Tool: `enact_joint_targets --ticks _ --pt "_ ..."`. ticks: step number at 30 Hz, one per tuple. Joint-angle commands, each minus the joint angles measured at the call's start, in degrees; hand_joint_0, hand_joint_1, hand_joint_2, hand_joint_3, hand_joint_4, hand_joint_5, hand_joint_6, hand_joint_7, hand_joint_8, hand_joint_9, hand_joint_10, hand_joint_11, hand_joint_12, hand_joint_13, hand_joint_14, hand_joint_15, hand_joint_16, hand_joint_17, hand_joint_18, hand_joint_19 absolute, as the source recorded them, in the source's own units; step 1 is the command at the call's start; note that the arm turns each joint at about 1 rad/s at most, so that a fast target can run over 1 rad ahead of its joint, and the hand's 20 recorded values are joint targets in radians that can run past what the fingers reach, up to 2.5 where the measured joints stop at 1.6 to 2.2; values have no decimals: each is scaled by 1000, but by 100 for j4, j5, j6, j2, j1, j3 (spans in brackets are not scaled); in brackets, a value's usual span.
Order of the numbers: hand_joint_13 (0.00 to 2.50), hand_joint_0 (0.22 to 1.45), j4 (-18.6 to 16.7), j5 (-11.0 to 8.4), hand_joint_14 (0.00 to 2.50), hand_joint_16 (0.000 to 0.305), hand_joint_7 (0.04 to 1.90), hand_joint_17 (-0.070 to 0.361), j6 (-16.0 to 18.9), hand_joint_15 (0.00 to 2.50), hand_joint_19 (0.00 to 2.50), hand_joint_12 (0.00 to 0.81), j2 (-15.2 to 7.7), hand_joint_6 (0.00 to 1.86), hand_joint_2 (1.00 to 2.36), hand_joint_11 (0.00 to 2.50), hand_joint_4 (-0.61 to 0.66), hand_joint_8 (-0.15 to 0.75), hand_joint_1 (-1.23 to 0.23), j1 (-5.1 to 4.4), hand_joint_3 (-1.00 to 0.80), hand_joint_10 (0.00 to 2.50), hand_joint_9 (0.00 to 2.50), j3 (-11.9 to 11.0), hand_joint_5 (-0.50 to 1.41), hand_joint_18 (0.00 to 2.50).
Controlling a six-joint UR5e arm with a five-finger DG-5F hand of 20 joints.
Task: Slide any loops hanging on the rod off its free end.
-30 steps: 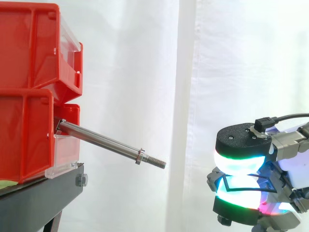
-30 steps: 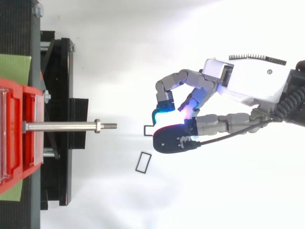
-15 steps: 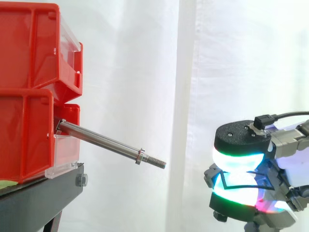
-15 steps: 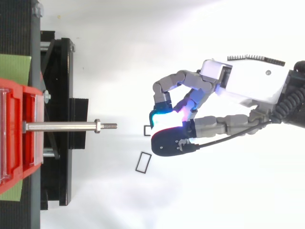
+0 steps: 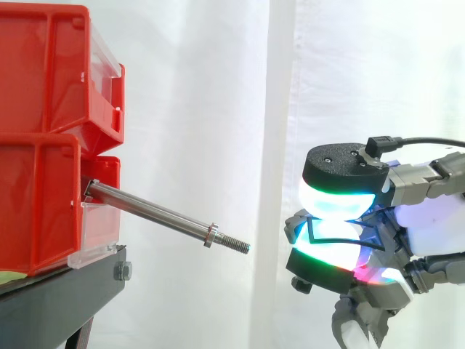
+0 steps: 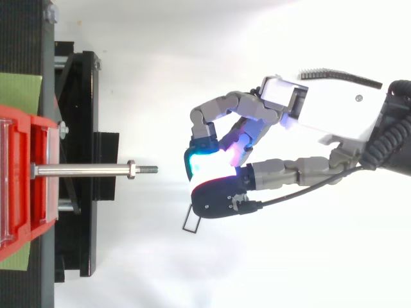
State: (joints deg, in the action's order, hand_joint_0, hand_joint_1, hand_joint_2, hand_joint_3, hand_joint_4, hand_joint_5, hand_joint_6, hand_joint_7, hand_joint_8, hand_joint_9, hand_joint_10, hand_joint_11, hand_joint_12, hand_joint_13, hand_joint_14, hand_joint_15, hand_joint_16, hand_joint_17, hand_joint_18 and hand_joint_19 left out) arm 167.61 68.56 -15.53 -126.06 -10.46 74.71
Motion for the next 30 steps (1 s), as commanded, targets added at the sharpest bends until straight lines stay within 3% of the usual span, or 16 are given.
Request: enact_joint_targets --ticks 1,20,30 --pt "934 707 0 -1 18 41 1601 93 -135 604 410 294 3 883 1022 1101 93 312 -684 0 -229 9 1090 0 -208 740" --pt "933 721 -9 -1 16 41 1574 92 -179 612 411 294 -6 886 1019 1063 50 301 -684 0 -264 8 1066 0 -214 704" --pt "767 682 -9 -1 15 49 1420 110 -179 445 490 359 3 909 1018 766 23 303 -695 0 -229 16 906 0 -218 696"
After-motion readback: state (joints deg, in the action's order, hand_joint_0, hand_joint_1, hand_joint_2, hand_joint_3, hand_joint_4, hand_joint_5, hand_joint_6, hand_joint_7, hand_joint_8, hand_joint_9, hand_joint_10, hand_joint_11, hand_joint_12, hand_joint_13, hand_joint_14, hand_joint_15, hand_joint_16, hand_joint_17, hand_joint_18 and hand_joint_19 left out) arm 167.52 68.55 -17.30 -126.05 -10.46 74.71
